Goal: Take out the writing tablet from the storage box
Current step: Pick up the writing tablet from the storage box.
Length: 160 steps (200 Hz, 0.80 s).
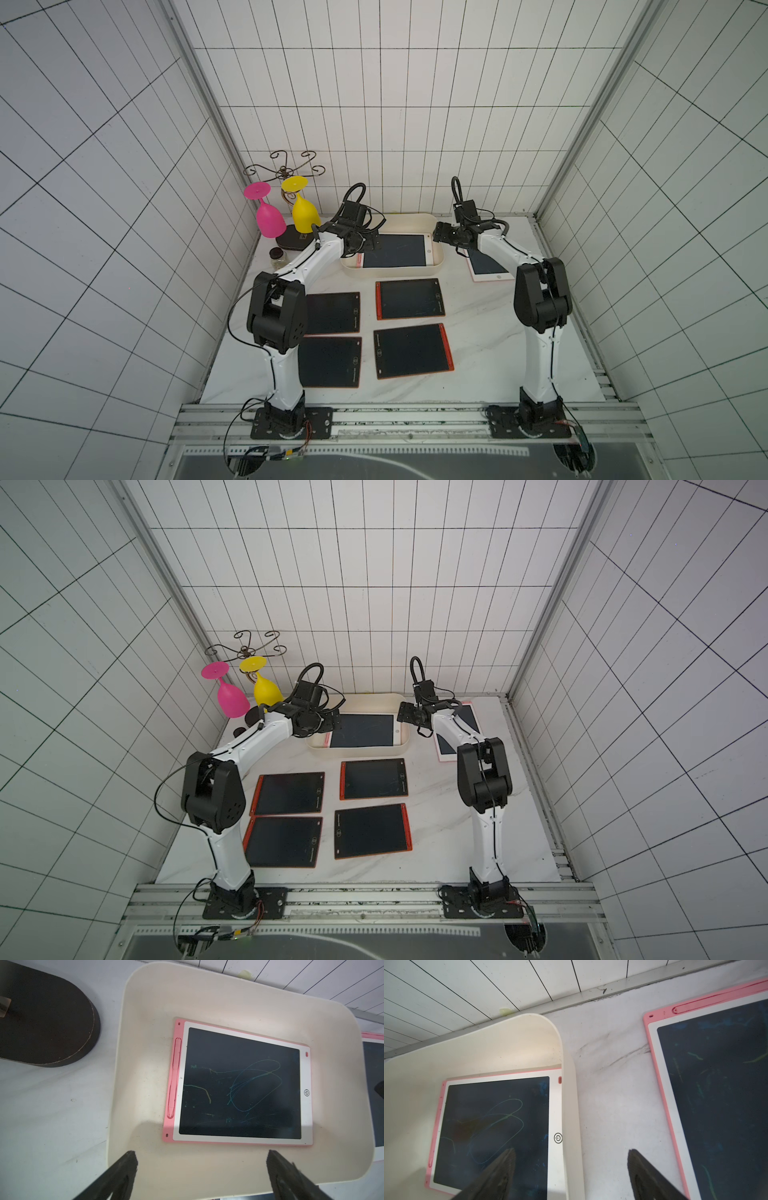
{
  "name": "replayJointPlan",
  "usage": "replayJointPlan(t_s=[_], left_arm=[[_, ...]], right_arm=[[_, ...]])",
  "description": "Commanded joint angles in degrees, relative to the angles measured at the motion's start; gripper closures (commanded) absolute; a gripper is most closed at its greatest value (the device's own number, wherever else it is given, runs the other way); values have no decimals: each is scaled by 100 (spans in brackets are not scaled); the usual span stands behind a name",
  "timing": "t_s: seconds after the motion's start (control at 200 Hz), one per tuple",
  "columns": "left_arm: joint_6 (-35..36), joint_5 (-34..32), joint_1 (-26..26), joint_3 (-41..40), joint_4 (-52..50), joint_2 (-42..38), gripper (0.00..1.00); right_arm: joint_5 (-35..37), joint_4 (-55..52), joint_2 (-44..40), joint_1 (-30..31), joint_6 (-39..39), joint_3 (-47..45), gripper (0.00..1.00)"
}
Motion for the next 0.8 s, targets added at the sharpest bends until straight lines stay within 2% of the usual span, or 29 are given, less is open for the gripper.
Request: replayJointPlan(t_s=[0.0,0.27,0.555,0.795], left_arm=[[85,-272,8,384,-249,243,3],[160,-322,-36,613,-275,485,3],[225,-380,-37,927,-345,900,3],[249,-419,-49,1092,-347,1174,3]], right_arm=[[256,-277,187,65,-249,489,16],[320,-303,427,110,-315,664,24],[442,-374,684,170,-445,929,42],[493,-531,936,226,-531,1230,48]])
